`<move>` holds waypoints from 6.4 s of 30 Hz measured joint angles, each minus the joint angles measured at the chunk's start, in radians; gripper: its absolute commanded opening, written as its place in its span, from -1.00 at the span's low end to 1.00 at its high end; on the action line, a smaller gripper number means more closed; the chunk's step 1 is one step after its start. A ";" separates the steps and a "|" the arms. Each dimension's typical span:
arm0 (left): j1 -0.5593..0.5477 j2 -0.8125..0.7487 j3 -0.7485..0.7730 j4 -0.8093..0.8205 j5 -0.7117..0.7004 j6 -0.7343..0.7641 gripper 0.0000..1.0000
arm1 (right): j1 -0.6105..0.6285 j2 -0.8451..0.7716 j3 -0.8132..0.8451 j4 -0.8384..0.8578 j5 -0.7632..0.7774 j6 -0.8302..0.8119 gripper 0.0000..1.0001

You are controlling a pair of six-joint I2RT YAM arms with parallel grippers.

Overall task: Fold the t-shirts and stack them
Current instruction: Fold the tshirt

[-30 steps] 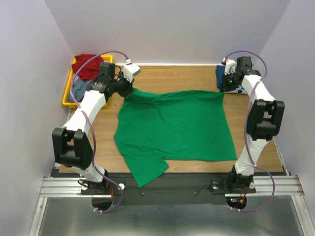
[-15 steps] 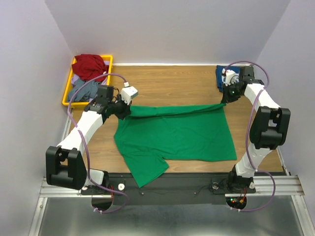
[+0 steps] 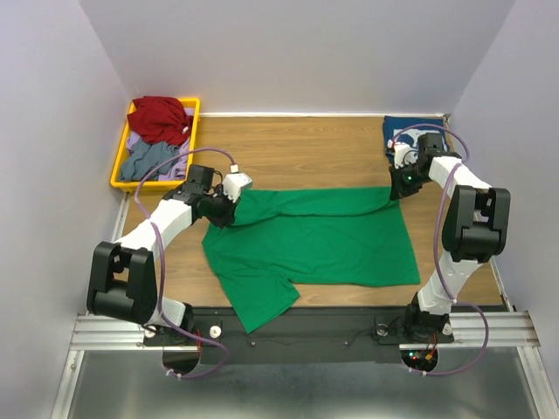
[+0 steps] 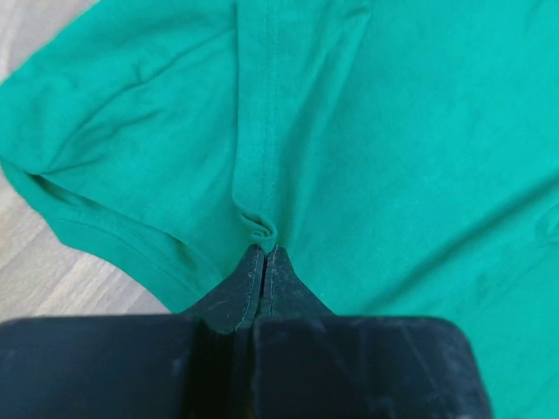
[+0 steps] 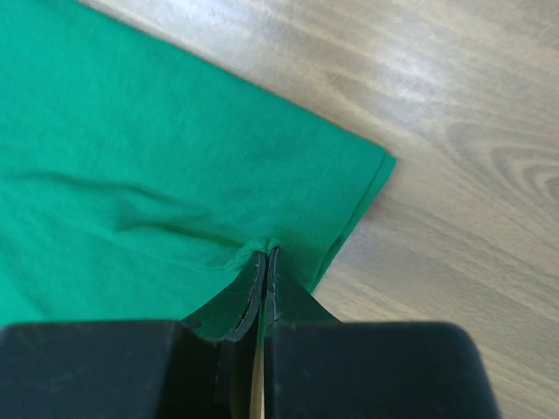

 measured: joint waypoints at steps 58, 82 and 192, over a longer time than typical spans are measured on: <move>-0.140 0.293 0.278 -0.041 0.116 0.099 -0.09 | 0.010 0.016 0.158 -0.091 -0.113 0.055 -0.17; -0.147 0.459 0.372 -0.104 0.237 0.077 -0.88 | 0.010 0.033 0.158 -0.104 -0.101 0.068 -0.18; 0.217 0.868 0.987 -0.140 0.016 0.071 -0.04 | 0.032 0.478 0.646 -0.093 0.146 0.109 0.30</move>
